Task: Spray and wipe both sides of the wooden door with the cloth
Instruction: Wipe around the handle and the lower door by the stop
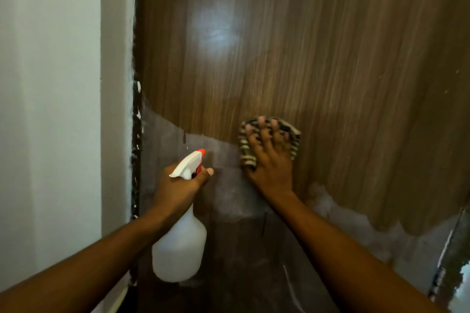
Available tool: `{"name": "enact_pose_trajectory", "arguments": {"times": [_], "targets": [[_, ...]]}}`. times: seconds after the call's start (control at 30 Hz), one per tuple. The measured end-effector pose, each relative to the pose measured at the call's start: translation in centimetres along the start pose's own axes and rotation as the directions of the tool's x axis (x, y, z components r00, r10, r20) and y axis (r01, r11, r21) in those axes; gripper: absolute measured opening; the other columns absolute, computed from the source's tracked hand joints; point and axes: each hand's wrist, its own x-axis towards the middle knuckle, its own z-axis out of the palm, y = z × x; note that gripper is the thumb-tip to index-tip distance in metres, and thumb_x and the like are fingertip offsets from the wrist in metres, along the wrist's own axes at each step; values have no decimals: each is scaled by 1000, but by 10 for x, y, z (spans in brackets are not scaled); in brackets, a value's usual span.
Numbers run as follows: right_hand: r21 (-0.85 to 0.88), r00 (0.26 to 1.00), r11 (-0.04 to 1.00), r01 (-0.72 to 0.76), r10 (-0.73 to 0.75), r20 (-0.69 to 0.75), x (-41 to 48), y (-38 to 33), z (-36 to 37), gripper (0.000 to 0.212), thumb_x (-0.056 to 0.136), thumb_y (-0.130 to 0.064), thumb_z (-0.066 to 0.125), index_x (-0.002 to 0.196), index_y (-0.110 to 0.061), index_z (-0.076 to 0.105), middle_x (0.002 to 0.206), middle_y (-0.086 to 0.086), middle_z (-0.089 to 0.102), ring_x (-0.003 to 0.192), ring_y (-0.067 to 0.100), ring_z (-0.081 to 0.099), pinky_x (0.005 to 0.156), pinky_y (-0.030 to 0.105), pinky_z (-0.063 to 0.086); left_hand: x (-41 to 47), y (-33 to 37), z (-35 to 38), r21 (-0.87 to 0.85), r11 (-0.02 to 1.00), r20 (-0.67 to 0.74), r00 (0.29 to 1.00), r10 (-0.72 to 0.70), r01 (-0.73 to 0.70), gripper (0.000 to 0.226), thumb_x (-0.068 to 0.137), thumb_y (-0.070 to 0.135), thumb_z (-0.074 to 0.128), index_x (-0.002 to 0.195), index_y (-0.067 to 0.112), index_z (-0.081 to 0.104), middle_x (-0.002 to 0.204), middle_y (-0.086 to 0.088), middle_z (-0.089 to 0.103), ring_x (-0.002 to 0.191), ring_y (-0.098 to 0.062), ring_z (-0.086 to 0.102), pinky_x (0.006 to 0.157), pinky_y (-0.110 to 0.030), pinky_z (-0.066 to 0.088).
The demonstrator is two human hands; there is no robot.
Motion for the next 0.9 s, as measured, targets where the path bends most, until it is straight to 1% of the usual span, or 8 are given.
{"name": "enact_pose_trajectory", "arguments": {"times": [0.13, 0.2, 0.3, 0.43, 0.57, 0.7, 0.8, 0.9], "targets": [[-86, 914, 919, 384, -366, 176, -37, 8, 6, 70, 92, -46, 49, 155, -29, 23, 164, 2, 13, 151, 27, 8, 114, 55, 24, 5, -6, -8, -25, 1000, -4, 1000, 15, -15, 55, 79, 26, 71, 130, 18, 53, 115, -8, 62, 105, -22, 60, 94, -38, 50], [-127, 867, 870, 477, -442, 230, -52, 31, 0, 75, 88, -46, 54, 155, -31, 23, 164, 1, 15, 151, 27, 12, 113, 54, 27, 7, -10, -19, -24, 1000, -25, 1000, 14, -15, 54, 80, 28, 70, 130, 17, 53, 114, -4, 61, 104, -21, 59, 92, -34, 49], [-179, 948, 938, 297, -268, 172, -51, 37, -7, 72, 88, -43, 50, 154, -30, 25, 163, 2, 19, 151, 27, 14, 112, 55, 29, 14, -11, -41, -11, 1000, -61, 998, 7, -8, 55, 81, 29, 69, 130, 14, 50, 116, -5, 59, 107, -24, 57, 88, -31, 47], [-85, 1000, 996, -18, 20, 21, -1, -30, 4, 69, 89, -43, 45, 153, -21, 32, 162, 11, 20, 150, 35, 9, 121, 52, 12, 31, -12, -75, 55, 995, -137, 987, 84, -77, 54, 79, 33, 71, 126, 12, 54, 117, -7, 63, 96, -19, 59, 77, -22, 47], [-104, 958, 958, 268, -254, 131, -2, -80, 26, 71, 88, -45, 50, 154, -25, 29, 163, 7, 17, 151, 32, 9, 117, 54, 21, 38, -19, -90, 73, 990, -112, 985, 131, -124, 50, 78, 31, 71, 123, 15, 55, 102, 4, 58, 91, -14, 58, 67, -12, 44], [-156, 839, 831, 533, -496, 224, -37, -43, 13, 73, 87, -47, 50, 154, -32, 27, 161, 1, 25, 150, 27, 19, 110, 53, 29, 33, -25, -93, 33, 991, -87, 988, 129, -126, 27, 79, 28, 72, 101, 23, 59, 87, 11, 58, 76, -4, 56, 66, -13, 45], [-148, 937, 930, 336, -314, 151, -11, -38, -1, 77, 85, -45, 47, 156, -32, 19, 162, 4, 23, 150, 30, 17, 109, 58, 33, 34, -30, -96, 12, 988, -62, 986, 156, -156, 22, 79, 29, 72, 86, 36, 52, 77, 17, 55, 69, 1, 55, 60, -7, 41], [-97, 993, 989, 113, -110, 44, 58, -101, 12, 74, 88, -46, 45, 155, -25, 21, 163, 7, 13, 150, 35, 7, 118, 59, 16, 42, -33, -105, -5, 986, -83, 983, 166, -166, 35, 79, 34, 71, 110, 26, 56, 93, 11, 59, 83, -8, 61, 67, -10, 48]]}}
